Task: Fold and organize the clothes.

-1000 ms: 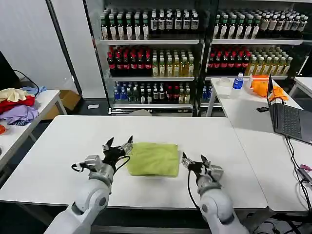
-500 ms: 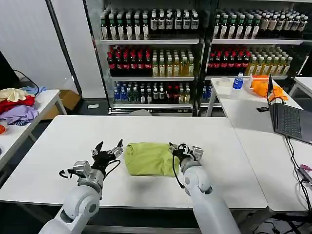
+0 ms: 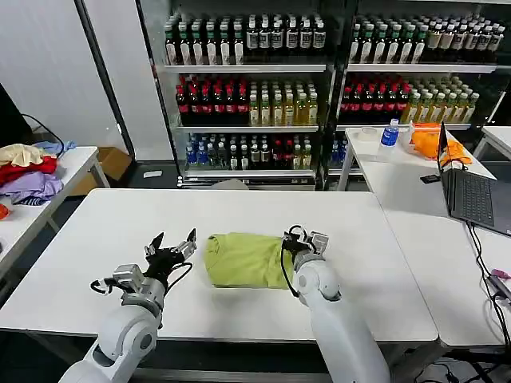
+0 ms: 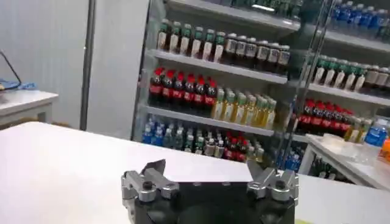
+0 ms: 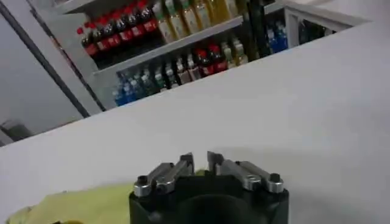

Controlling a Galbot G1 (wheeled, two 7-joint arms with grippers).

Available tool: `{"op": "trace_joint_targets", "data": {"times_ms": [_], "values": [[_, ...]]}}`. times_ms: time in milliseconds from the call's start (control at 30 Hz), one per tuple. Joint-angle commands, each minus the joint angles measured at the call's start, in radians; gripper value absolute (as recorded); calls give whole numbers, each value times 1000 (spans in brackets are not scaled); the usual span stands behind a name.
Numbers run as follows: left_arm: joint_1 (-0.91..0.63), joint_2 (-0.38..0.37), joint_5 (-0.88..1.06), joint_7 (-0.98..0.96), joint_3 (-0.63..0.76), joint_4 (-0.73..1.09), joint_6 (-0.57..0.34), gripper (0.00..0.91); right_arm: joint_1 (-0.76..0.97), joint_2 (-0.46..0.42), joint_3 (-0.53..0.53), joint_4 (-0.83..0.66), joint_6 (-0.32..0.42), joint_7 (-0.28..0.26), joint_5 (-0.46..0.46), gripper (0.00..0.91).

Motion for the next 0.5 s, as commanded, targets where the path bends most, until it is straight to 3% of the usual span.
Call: {"op": "trace_joint_targets", "data": {"times_ms": [33,333,500], "values": [[6,2,-3,1,-8,1,-1,907,70,12,-5,-87,2,-7,4,0],[6,7,-14,2,-17,8,-3,907,122,36,-5,-164,43,-33,-50,0],[3,7,-17,2,-16,6,-2,907,148,36,-6,-198,15,-42,-100,0]]}}
